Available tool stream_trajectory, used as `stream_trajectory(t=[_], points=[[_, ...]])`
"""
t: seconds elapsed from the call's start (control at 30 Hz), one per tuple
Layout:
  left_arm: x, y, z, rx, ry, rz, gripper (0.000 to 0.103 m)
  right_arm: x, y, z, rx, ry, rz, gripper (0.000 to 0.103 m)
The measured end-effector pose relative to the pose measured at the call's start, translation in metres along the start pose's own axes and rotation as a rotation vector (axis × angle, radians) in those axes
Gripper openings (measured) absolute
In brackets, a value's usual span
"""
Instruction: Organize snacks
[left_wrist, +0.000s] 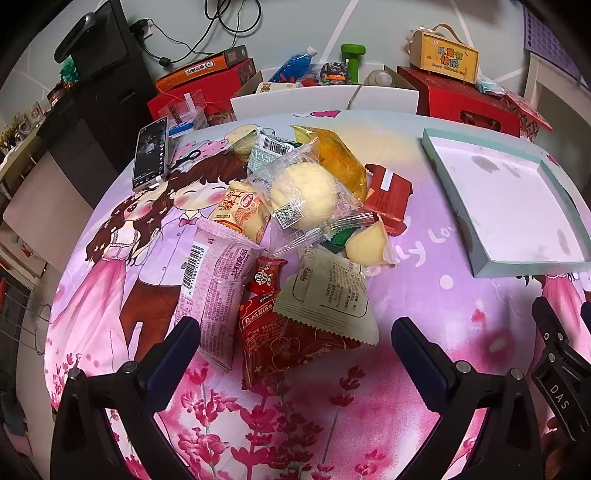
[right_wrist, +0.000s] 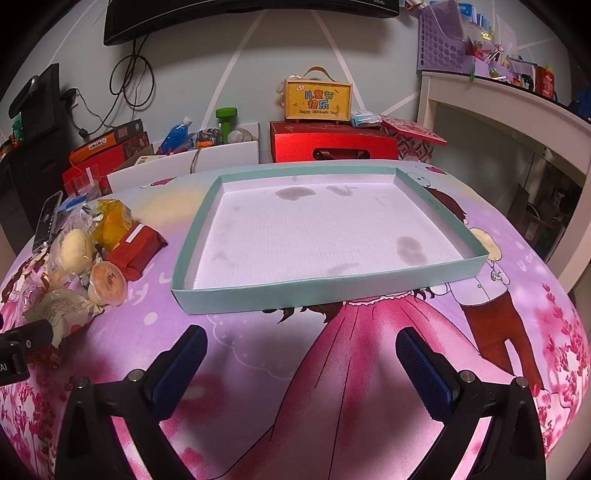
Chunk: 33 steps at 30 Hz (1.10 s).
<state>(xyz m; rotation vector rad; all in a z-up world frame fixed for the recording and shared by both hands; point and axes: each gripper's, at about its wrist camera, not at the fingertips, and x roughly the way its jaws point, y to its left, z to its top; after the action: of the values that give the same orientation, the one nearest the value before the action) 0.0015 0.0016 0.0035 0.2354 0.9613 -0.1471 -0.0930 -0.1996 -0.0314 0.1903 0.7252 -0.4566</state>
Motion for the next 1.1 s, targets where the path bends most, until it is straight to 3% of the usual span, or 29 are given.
stream_trajectory(t=[0.27,0.47,0.57,0.7,0.87,1.1], points=[[-0.004,0.013,0.0,-0.015,-0.014,-0.004,0.103,0.001,0.001,0.0,-0.013,0.006,-0.001,0.103],[-0.015,0.066,0.003,-0.091,-0.103,-0.004,0.103,-0.009,0.017,0.008,-0.082,-0.032,0.022,0.103],[-0.009,0.097,0.001,-0.163,-0.105,-0.047,0.103,-0.013,0.033,0.016,-0.102,-0.039,0.095,0.103],[-0.003,0.119,-0.003,-0.173,-0.087,-0.04,0.103,-0.014,0.063,0.024,-0.14,-0.034,0.185,0.103],[0.02,0.122,-0.007,-0.185,0.0,-0.116,0.103,-0.01,0.102,0.024,-0.198,0.001,0.306,0.103],[0.042,0.118,0.005,-0.178,0.044,-0.222,0.103,0.008,0.133,0.024,-0.196,0.091,0.427,0.103]])
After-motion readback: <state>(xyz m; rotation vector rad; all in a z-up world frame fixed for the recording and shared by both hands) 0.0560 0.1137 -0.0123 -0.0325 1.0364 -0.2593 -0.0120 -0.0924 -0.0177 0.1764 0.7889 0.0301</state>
